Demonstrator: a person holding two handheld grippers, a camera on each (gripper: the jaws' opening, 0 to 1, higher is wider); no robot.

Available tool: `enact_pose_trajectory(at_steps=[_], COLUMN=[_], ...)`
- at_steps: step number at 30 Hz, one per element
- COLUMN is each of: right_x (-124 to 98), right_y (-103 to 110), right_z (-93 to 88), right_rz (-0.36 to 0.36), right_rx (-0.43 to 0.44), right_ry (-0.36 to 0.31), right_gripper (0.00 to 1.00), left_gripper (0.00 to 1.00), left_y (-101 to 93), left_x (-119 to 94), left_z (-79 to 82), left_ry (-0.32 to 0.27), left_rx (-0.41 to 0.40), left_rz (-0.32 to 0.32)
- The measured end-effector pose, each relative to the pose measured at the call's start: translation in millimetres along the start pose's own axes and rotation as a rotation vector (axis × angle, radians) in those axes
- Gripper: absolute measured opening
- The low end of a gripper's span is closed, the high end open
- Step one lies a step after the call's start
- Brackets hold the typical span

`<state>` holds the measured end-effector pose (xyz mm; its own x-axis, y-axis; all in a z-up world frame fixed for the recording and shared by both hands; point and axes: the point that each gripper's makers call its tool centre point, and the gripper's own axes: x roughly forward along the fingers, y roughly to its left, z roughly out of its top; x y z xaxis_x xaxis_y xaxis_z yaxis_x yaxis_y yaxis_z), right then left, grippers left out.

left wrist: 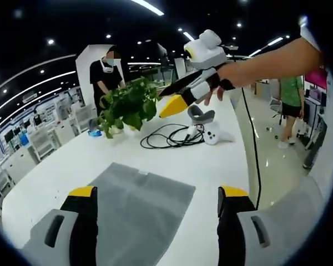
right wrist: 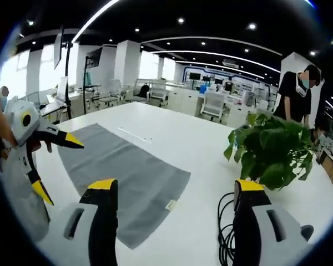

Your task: Fold the towel on the table until its edges align and the towel forms a compact rectangular stack.

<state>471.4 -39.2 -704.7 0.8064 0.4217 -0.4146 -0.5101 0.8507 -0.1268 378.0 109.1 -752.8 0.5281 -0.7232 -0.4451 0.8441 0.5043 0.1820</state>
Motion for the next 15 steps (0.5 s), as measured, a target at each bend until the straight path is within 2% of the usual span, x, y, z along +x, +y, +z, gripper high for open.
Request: enact_pose_trajectory(at_steps=[5,6,11,13,15], right_x=[20,25,43,50,57], right_y=[-5,-6,0,1,0], right_z=[-6.6,-10.1,-32.0,-39.7,-45.3], right_rz=[0.019,0.022,0.048,0.061,0.069], right_rx=[0.014,0.025,0.053,0.055,0.067], right_ry=[0.014,0.021,0.059,0.074,0.083], right_gripper=[0.84,0.83,0.78,0.75,0.73], left_gripper=[0.87,0.87,0.82,0.75,0.69], left_y=[-4.2,-5.1,-6.9,-12.4,-18.8], left_x=[12,17,27,33,39], left_z=[-3.0,-7.4,-11.0,-10.0,-13.0], left_ry=[0.013,0.031,0.042,0.025,0.034], left_rx=[-0.003,0.005,0.004,0.012,0.040], left_rz=[-0.027,-0.032,-0.037,-0.064,-0.096])
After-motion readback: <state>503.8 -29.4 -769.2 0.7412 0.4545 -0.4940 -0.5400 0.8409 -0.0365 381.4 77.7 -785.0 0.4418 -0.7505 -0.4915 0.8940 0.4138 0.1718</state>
